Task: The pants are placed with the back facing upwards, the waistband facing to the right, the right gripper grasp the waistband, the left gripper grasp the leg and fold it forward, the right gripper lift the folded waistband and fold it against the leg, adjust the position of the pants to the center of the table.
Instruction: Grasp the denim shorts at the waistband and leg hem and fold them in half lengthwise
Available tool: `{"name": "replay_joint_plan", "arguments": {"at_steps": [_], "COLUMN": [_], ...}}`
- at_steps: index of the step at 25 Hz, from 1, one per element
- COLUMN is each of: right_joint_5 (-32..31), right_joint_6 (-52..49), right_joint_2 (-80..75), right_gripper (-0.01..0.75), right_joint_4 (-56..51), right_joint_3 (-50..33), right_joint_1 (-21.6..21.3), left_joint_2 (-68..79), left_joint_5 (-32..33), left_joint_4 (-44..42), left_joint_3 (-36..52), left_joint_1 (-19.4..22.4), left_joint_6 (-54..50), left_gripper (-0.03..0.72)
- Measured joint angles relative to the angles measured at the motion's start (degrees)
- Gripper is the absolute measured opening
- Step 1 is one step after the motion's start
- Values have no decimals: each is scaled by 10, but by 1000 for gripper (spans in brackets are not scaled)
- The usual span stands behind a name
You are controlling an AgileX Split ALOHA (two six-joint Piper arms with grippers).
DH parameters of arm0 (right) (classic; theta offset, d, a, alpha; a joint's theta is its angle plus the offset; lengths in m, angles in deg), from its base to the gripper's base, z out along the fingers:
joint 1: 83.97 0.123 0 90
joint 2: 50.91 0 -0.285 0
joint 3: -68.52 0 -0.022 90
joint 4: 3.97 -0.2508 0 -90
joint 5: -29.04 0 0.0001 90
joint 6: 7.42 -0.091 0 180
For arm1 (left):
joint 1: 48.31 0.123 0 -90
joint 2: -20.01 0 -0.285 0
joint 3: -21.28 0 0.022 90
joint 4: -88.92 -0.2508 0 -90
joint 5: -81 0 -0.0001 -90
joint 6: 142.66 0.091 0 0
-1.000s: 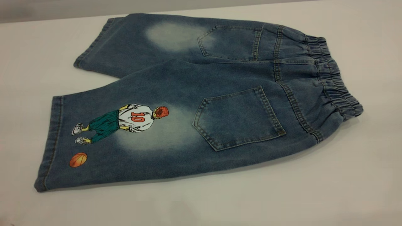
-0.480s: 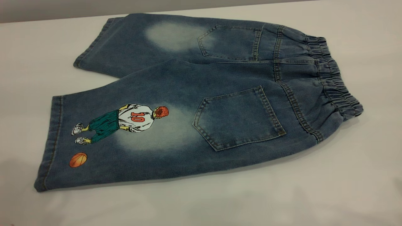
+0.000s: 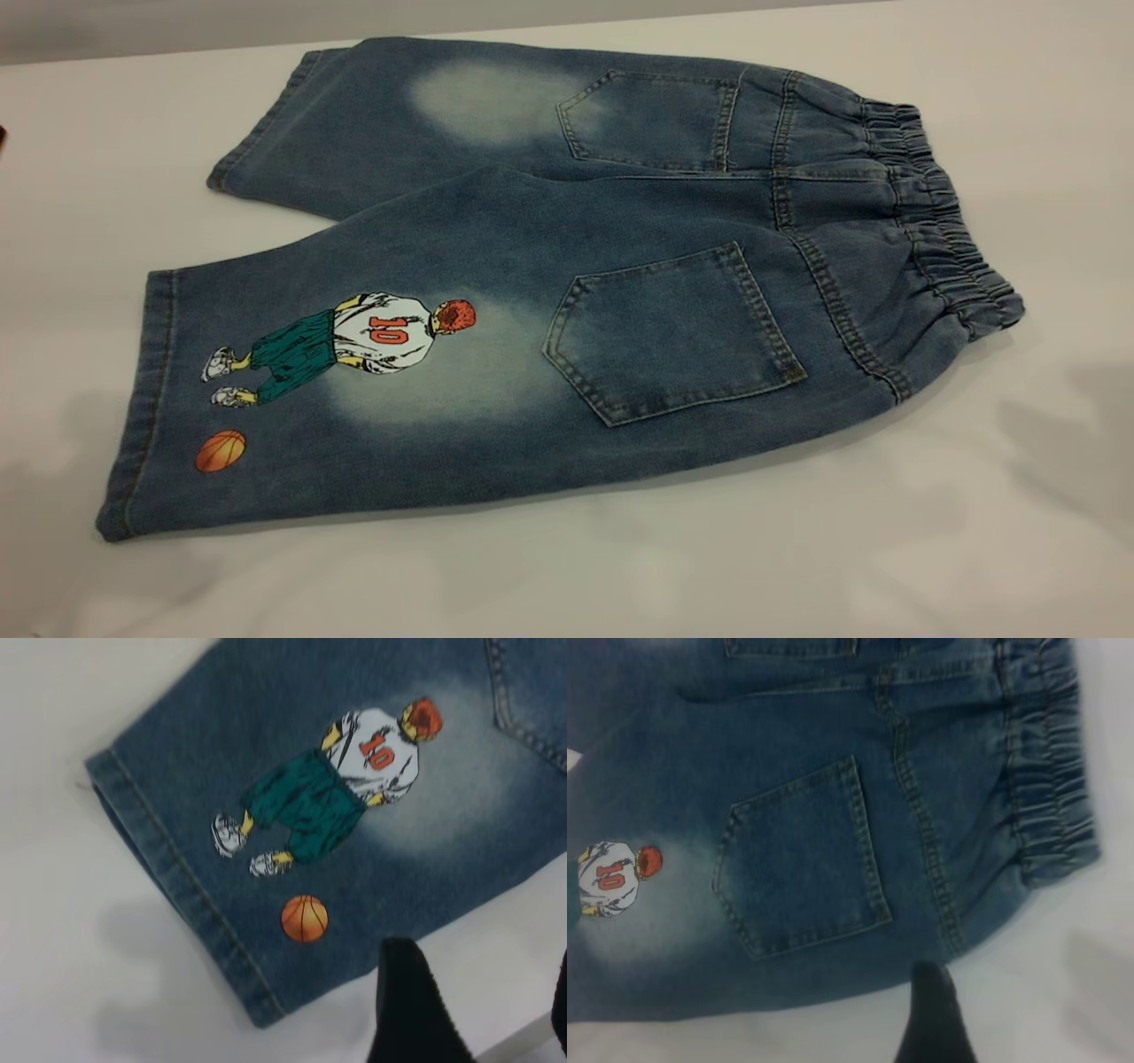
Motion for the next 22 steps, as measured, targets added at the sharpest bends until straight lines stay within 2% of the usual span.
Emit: {"name": "replay_joint_plan", "arguments": {"at_steps": [6,9,12,18,22], "right_joint_5": [52,42,42,60,60], "right_joint_6": [139,216,291,421,455], "right_joint_2": [-125,-191,-246,-277,-280], "right_gripper": [426,426,426,421,414], "right_joint_4": [-140,-217,-283,-346,-353], "right_joint_3": [0,0,0,0,0], "right_joint_1": [0,0,0,-1,-1], "left_joint_2": [54,66,66,66,66], "left_joint_5": [-4,-7,-7,-5,-5], "left_joint_4": [-1,-2,-2,0,14], "left_joint_3": [0,0,0,0,0], "left_joint_1": [-29,-46,-47,-47,-47], "left_joint_6": [-4,-4,-4,-4,-4], "left_gripper": [359,359,359,359,359]}}
